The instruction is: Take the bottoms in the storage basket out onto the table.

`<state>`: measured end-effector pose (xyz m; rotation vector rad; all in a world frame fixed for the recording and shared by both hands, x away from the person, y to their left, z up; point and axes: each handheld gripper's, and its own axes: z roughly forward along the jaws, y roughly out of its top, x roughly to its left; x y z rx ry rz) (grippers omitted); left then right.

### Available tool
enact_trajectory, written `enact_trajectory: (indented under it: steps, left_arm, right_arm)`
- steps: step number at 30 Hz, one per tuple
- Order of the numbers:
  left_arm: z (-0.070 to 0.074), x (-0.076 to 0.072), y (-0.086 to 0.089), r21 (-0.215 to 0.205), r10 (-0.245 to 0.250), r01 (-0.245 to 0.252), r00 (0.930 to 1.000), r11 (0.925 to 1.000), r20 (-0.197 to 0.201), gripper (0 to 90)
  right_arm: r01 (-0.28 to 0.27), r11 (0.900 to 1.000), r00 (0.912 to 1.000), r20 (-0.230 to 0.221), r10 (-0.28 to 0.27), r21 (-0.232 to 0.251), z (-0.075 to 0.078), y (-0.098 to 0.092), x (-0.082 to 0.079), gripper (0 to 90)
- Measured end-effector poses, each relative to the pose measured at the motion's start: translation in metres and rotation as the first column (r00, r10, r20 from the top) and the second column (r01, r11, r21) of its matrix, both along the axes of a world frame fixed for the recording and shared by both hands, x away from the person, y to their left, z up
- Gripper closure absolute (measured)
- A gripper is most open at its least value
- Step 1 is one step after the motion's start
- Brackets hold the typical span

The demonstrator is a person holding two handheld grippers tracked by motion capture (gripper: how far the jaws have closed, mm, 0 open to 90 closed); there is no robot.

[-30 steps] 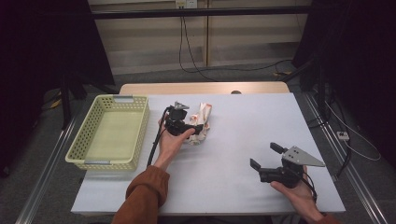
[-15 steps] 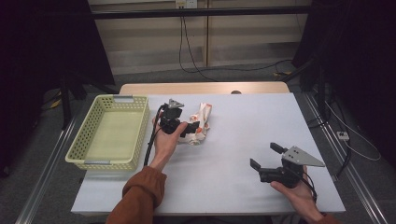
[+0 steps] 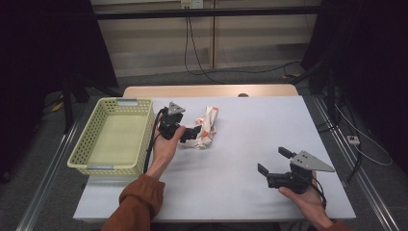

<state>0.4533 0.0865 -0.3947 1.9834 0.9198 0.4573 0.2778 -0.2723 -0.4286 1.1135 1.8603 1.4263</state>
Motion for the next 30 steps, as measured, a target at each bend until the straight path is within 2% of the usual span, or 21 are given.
enact_trajectory:
  steps: [6, 9, 14, 18, 22, 25, 30]
  left_arm:
    - [0.007, -0.006, 0.006, -0.02, -0.016, 0.016, 0.9995, 0.9997, 0.028, 6.5]
    - [0.009, -0.008, 0.009, -0.053, -0.019, 0.02, 0.9994, 0.9984, 0.029, 6.3]
    - [0.011, -0.013, 0.013, -0.025, -0.015, 0.017, 0.9979, 0.9995, 0.063, 5.7]
    - [0.013, -0.022, 0.019, -0.047, -0.034, 0.037, 0.9969, 0.9982, 0.071, 5.1]
    - [0.015, -0.028, 0.024, -0.044, -0.027, 0.03, 0.9971, 0.9986, 0.071, 5.2]
    - [0.019, -0.031, 0.03, -0.037, -0.033, 0.035, 0.9978, 0.9987, 0.057, 5.3]
    - [0.023, -0.036, 0.038, -0.048, -0.028, 0.032, 0.9968, 0.9983, 0.074, 5.2]
  right_arm:
    - [0.0, 1.0, 1.0, -0.001, 0.0, -0.001, 0.0, 0.0, 0.0, 2.7]
    - [0.002, 1.0, 1.0, -0.001, -0.002, -0.002, 0.0, 0.0, 0.0, 2.7]
    - [0.001, 1.0, 1.0, -0.001, -0.001, -0.001, 0.0, 0.0, 0.0, 2.7]
    - [0.0, 1.0, 1.0, 0.0, 0.0, -0.001, 0.0, 0.0, 0.0, 2.7]
    - [0.004, 1.0, 1.0, -0.004, -0.004, 0.001, 0.0, 0.001, 0.0, 2.7]
    - [0.004, 1.0, 1.0, -0.004, -0.004, 0.0, 0.0, 0.001, 0.0, 2.7]
    - [0.004, 1.0, 1.0, -0.004, -0.004, -0.003, 0.0, 0.0, 0.001, 2.7]
